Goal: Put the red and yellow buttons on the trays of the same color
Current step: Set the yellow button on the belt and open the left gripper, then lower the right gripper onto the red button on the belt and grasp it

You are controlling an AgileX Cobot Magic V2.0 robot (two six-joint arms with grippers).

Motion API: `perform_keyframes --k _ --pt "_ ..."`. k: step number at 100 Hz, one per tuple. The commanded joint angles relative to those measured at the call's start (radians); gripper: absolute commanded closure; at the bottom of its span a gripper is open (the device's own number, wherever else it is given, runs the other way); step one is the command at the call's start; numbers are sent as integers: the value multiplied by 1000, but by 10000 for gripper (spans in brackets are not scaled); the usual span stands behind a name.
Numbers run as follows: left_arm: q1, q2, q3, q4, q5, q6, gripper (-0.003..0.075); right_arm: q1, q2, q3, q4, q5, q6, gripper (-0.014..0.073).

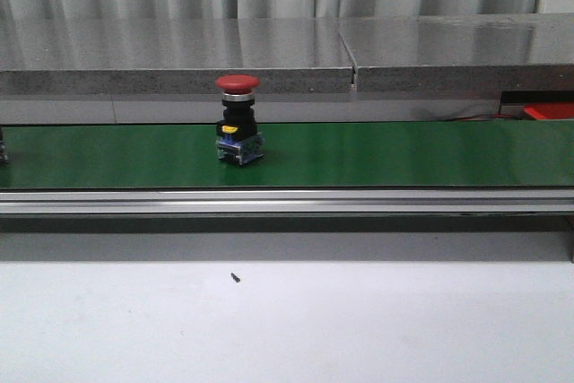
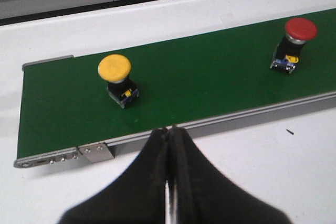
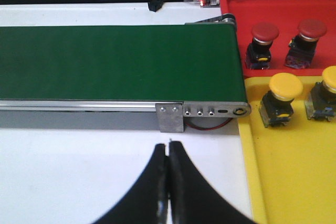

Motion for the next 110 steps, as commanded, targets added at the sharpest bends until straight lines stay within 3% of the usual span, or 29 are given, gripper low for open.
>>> perform_keyframes --k 1,31,68,82,101,110 --pt "-8 -73 33 -24 -76 -10 739 1 41 -54 -2 -56 -2 662" --pt "-8 -236 148 -40 -82 -10 739 20 226 -252 -2 33 -3 662" --pt "-8 -262 148 -40 -82 -10 739 184 619 -585 -2 203 -26 647" --pt "-8 -262 148 -40 -82 -10 739 245 759 -712 -1 249 -26 473" --pt "-8 -262 148 -40 -82 -10 739 317 921 -857 -1 305 -26 85" --pt "-8 -262 148 -40 -82 -10 739 348 991 -917 -1 341 -26 10"
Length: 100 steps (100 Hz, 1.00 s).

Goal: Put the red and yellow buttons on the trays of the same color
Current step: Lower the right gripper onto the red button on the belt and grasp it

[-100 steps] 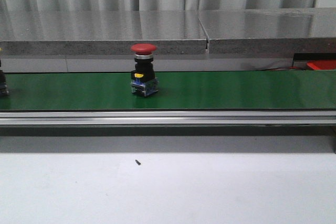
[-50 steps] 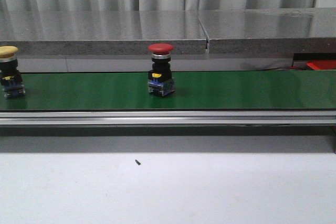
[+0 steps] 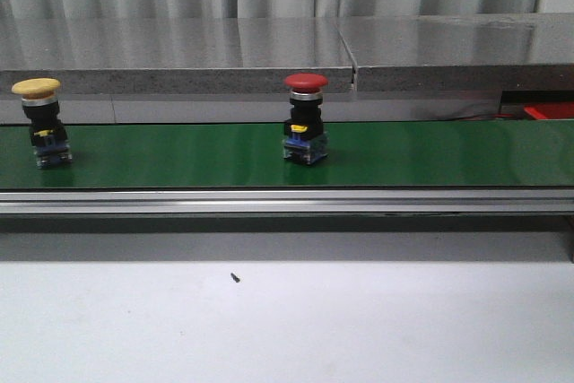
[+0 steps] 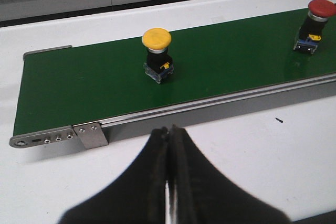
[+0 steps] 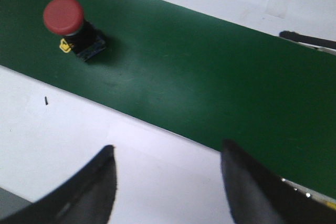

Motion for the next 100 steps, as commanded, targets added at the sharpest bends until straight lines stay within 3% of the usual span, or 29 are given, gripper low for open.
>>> perform_keyframes --k 1,44,66,100 --pt "-8 4 -26 -20 -80 -7 739 28 38 -86 -1 2 -11 6" --pt "-8 4 -26 -20 -80 -7 739 79 345 -355 50 165 -134 11" --pt "-8 4 -26 -20 -80 -7 739 79 435 -413 101 147 -196 11" --pt "-8 4 -26 -20 -80 -7 739 72 516 -414 69 26 -197 11"
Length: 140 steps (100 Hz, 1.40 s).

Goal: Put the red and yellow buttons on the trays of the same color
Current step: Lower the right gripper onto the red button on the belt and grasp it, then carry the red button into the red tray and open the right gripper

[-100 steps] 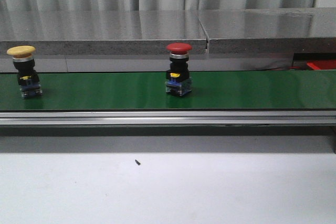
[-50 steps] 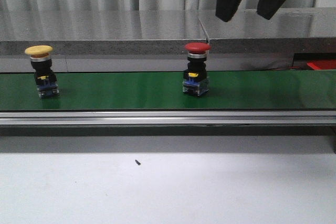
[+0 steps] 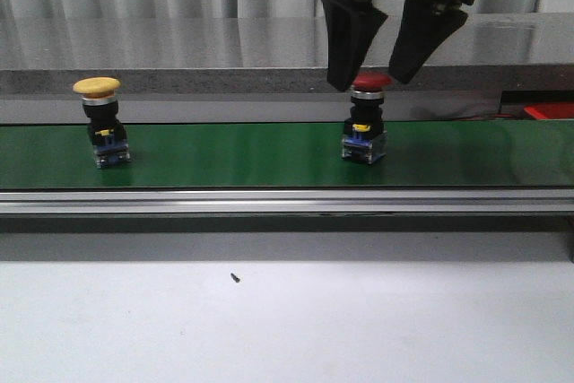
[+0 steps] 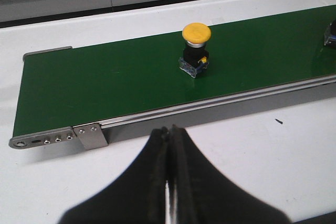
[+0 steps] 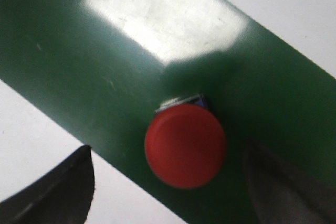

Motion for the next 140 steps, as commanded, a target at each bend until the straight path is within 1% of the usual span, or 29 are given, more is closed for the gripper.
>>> perform_keyframes --k 1,12,16,21,31,36,40,45,59,73,91,106,123,140 --pt "-8 4 -26 -19 -76 -7 739 -7 -36 -36 -19 -64 -14 11" --pt "-8 4 -26 -19 -76 -7 739 -23 -25 -36 -28 -65 -14 19" --pt "-8 4 -26 -19 -76 -7 739 -29 -23 -36 -28 -60 -14 48" --pt "-8 4 -26 -19 -76 -7 739 -38 -20 -36 -27 -56 -14 114" --pt "-8 4 -26 -19 -76 -7 739 -54 -17 -36 -17 -55 -14 311" --pt "-8 4 -26 -19 -76 -7 739 -59 -20 -36 -17 -57 -14 384" --pt "-8 4 -26 -19 -76 -7 739 -62 -21 -36 -17 -58 -14 425" --pt "-8 4 -26 -19 -76 -7 739 -62 -23 -36 -17 -60 -14 447" --pt "-8 4 -26 -19 -76 -7 739 -76 -57 -36 -18 -65 -14 448" --pt "-8 4 -26 -19 -76 -7 739 -137 -120 -40 -26 -72 -14 448" --pt "-8 4 -26 -19 -76 -7 739 -282 -181 -46 -27 -81 -14 448" --pt "-8 4 -26 -19 -76 -7 739 -413 -186 -46 -27 -72 -14 448" --pt "-8 4 -26 -19 -76 -7 739 -532 -185 -46 -27 -88 -14 448" --pt "-8 4 -26 -19 -76 -7 739 -639 -167 -47 -27 -130 86 448"
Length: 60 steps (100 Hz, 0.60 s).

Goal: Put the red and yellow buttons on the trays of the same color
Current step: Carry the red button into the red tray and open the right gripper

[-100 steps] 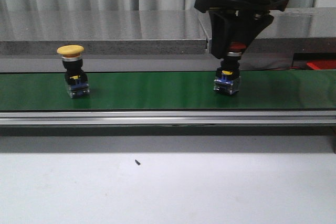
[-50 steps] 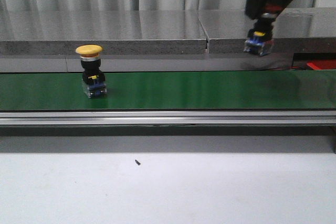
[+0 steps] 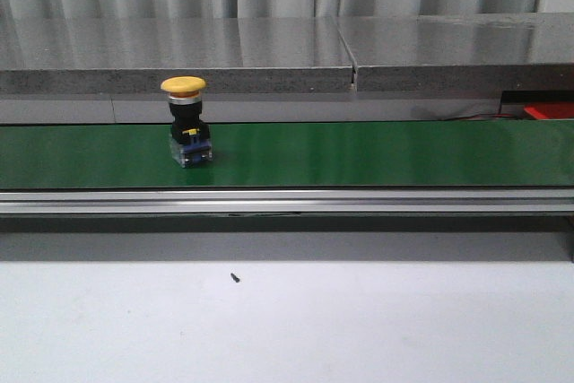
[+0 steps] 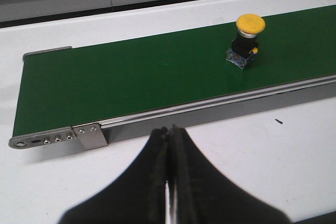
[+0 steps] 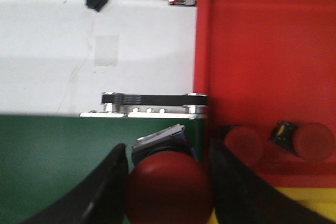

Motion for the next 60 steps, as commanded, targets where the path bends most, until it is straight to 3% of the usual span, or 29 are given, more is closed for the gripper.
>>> perform_keyframes --k 1,27,60 --pt "-8 4 -26 -18 -76 -7 739 -57 -33 -31 3 -64 43 448" --pt "-8 4 -26 -18 -76 -7 739 -141 66 -86 3 -99 44 448" --pt "-8 4 -26 -18 -76 -7 739 -141 238 -263 13 -64 45 448"
